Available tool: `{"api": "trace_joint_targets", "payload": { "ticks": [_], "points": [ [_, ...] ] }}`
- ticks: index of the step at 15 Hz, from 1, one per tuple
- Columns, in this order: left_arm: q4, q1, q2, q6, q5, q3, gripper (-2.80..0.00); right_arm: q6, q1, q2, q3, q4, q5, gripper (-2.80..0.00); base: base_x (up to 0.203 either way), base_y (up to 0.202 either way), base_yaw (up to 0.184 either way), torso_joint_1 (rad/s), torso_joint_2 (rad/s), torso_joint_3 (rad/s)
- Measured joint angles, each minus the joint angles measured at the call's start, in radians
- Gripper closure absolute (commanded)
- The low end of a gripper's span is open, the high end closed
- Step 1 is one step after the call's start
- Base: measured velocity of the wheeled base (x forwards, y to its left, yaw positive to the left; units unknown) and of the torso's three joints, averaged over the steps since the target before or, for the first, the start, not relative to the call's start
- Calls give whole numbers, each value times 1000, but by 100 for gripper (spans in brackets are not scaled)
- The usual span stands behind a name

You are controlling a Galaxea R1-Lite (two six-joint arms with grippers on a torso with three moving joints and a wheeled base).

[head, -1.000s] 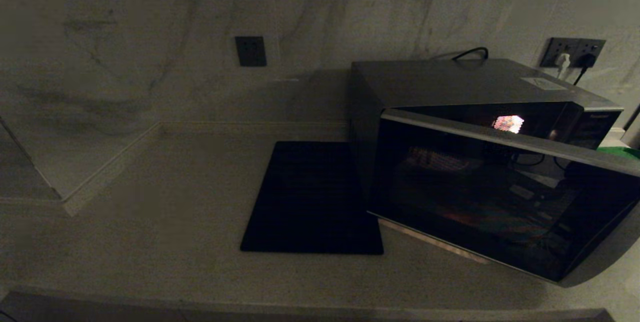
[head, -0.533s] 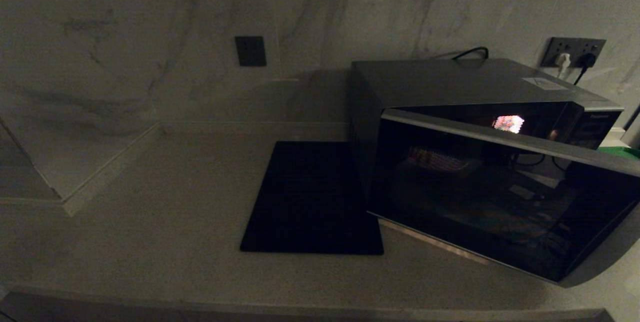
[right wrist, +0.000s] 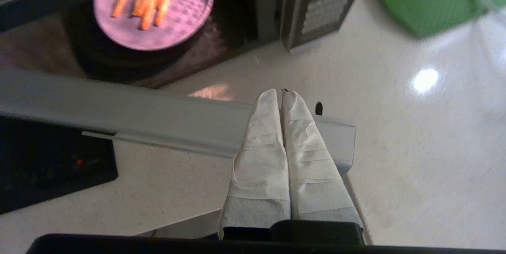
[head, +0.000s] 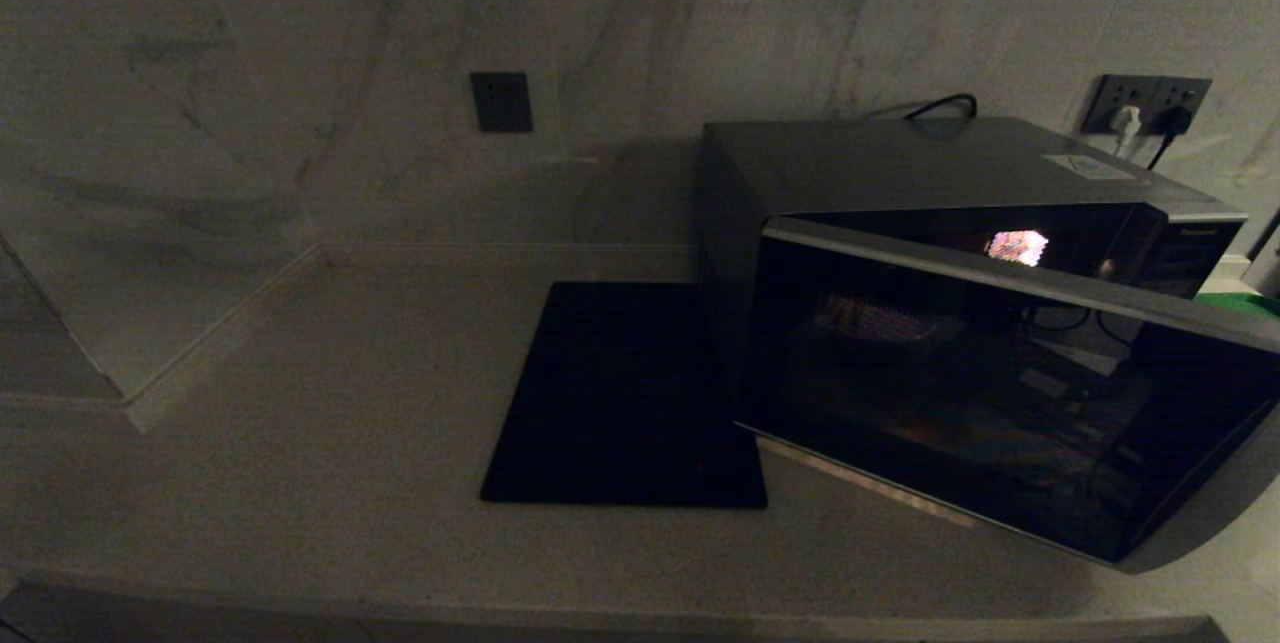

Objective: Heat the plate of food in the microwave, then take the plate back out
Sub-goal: Open the microwave oven

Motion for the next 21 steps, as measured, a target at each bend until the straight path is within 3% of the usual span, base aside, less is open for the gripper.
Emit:
{"api": "trace_joint_targets", "payload": {
  "ticks": [6,13,21],
  "points": [
    [0,0,0,0,0,0,0,36,-105,72,23,-23,133,0,0,0,0,0,0,0],
    [0,0,0,0,0,0,0,36,-176,146,54,-79,190,0,0,0,0,0,0,0],
    [0,0,0,0,0,0,0,9,-185,120,115,-78,210,0,0,0,0,0,0,0]
  ]
}}
